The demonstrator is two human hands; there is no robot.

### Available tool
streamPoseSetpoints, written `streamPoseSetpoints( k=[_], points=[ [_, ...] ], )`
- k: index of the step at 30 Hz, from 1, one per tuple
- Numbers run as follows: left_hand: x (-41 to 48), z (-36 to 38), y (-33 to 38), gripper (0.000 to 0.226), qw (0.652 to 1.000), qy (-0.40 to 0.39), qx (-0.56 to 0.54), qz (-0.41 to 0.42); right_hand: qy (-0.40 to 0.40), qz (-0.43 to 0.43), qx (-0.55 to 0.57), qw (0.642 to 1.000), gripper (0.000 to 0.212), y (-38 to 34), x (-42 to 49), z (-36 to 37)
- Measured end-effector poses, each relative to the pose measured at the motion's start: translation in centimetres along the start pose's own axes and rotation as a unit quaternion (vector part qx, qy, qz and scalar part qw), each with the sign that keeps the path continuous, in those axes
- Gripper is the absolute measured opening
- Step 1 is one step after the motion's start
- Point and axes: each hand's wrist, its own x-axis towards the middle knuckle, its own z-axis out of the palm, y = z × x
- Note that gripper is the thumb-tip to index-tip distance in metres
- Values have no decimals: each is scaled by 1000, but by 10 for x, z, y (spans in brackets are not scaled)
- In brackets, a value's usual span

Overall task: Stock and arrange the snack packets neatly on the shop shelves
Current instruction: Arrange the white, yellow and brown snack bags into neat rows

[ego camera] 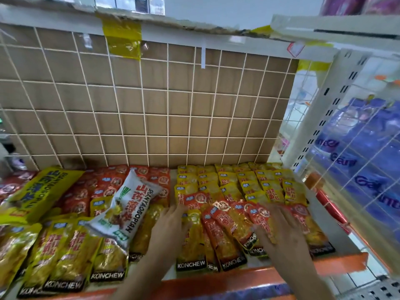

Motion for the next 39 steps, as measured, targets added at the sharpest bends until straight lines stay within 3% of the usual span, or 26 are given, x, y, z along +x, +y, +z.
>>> streamPoseSetpoints(
  k=[3, 11, 20, 24, 28, 35, 39],
  points=[
    [-3, 3, -1, 36, 998, 15, 45, 38, -24, -9, -4, 1000, 40, -1, -1, 2],
    [-34, -36, -28, 32, 985, 113, 5, 131, -80, -8, 15, 997, 52, -14, 0, 15],
    [-51, -125, -112, 40, 977, 202, 57, 35, -141, -34, 23, 989, 47, -65, 21, 54],
    [-52, -158, -165, 30, 971, 227, 71, -4, -157, -32, 23, 987, 46, -96, 30, 78],
    [-42, -186, -217, 25, 971, 222, 88, -12, -150, -19, 17, 988, 44, -125, 33, 105],
    [-3, -203, -266, 41, 985, 147, 87, -11, -161, 27, 0, 987, 49, -179, 42, 145],
    [22, -199, -270, 56, 995, 76, 68, 7, -162, 75, 2, 984, 67, -205, 44, 165]
  ],
)
